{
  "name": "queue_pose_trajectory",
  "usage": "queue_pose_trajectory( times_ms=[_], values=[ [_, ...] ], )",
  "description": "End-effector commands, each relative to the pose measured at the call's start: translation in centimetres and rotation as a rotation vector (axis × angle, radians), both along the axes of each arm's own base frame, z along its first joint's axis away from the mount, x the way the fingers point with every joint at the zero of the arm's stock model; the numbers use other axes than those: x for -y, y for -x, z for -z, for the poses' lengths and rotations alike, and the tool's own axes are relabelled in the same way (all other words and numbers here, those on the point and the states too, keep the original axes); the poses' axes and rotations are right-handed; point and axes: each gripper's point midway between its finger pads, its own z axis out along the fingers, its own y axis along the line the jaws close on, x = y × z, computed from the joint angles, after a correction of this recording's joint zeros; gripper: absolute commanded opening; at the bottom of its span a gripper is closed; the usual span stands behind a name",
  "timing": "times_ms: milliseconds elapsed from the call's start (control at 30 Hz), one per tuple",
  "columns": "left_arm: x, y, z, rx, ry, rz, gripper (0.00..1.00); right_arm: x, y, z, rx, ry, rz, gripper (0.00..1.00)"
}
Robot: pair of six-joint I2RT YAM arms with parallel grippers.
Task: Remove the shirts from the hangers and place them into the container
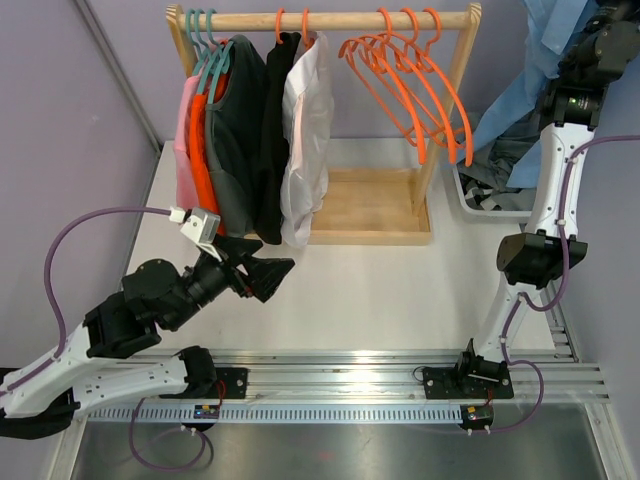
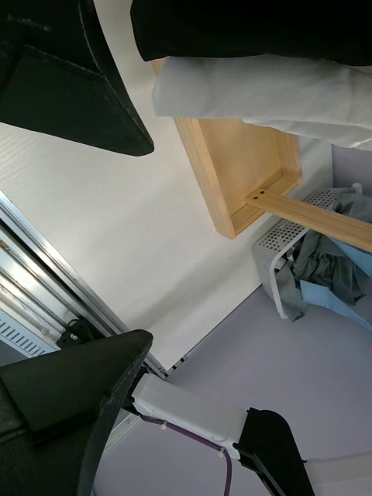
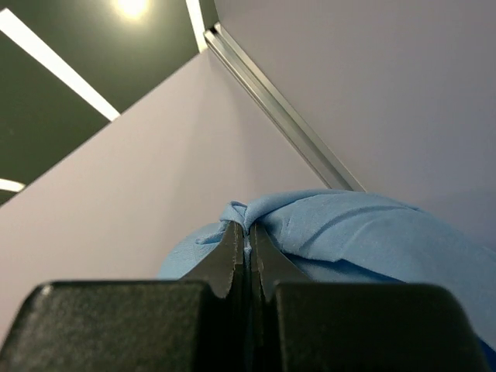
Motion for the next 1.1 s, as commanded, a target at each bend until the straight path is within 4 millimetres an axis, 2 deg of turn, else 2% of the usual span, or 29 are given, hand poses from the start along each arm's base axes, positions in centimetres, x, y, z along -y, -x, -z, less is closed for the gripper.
queue_pose_trajectory(
  times_ms=[0,67,167,200,267,300,367,400,467,500,533,600,633,667,733,767,800,867,1033,1067],
  values=[
    [0.2,-0.2,-2.1,0.011,0.047,-0.011,0.99,1.3,3.9,-3.3,0.216,0.001,0.039,0.00],
    [0.5,-0.3,-2.0,0.008,0.041,-0.009,0.99,2.4,2.6,-1.9,0.173,-0.011,0.066,0.00],
    [0.9,-0.5,-1.9,0.004,0.047,-0.009,0.99,3.5,-1.7,3.0,0.005,-0.030,0.084,0.00],
    [0.9,-0.4,-1.9,0.006,0.051,-0.008,0.99,4.1,-3.6,5.8,-0.077,-0.048,0.090,0.00],
    [1.2,-0.6,-1.6,0.001,0.050,-0.008,0.99,4.9,-5.9,10.0,-0.198,-0.081,0.101,0.00],
    [1.4,-0.6,-1.5,-0.001,0.049,-0.004,0.99,5.3,-7.9,14.4,-0.317,-0.098,0.103,0.00],
    [1.7,-0.6,-1.3,-0.008,0.049,0.002,0.99,5.6,-9.6,19.0,-0.428,-0.117,0.095,0.00],
    [1.8,-0.5,-1.1,-0.011,0.046,0.007,0.99,5.8,-10.8,23.4,-0.521,-0.135,0.092,0.00],
    [1.9,-0.5,-0.8,-0.018,0.045,0.008,0.99,5.6,-12.0,28.3,-0.639,-0.169,0.065,0.00],
    [1.8,-0.5,-0.8,-0.017,0.047,0.007,0.99,5.5,-12.9,31.8,-0.718,-0.181,0.047,0.00],
    [1.8,-0.5,-0.8,-0.016,0.047,0.007,0.99,5.3,-13.3,33.8,-0.776,-0.198,0.030,0.00],
    [1.9,-0.5,-0.7,-0.014,0.055,0.008,0.99,4.8,-13.7,39.8,-0.923,-0.274,-0.004,0.00],
    [1.9,-0.5,-0.7,-0.014,0.059,0.008,0.99,4.7,-13.7,41.6,-0.962,-0.295,-0.007,0.00],
    [2.0,-0.5,-0.8,-0.013,0.062,0.011,0.99,4.4,-13.9,44.5,-1.032,-0.316,-0.013,0.00],
    [2.0,-0.3,-0.6,-0.015,0.062,0.017,0.99,3.7,-14.2,47.3,-1.119,-0.326,-0.036,0.00],
    [2.0,-0.3,-0.4,-0.018,0.063,0.017,0.99,3.4,-13.7,48.1,-1.190,-0.337,-0.038,0.00],
    [1.9,-0.4,0.0,-0.021,0.058,0.014,0.99,3.5,-13.6,50.8,-1.258,-0.357,-0.031,0.00],
    [1.7,-0.2,0.1,-0.023,0.074,0.012,0.99,3.2,-12.4,53.7,-1.370,-0.396,-0.015,0.00],
    [1.2,-0.1,0.4,-0.022,0.091,0.009,0.99,2.7,-9.8,58.3,-1.565,-0.406,0.016,0.00],
    [1.2,-0.1,0.5,-0.024,0.091,0.009,0.99,2.4,-9.3,59.9,-1.619,-0.407,0.004,0.00]
  ],
)
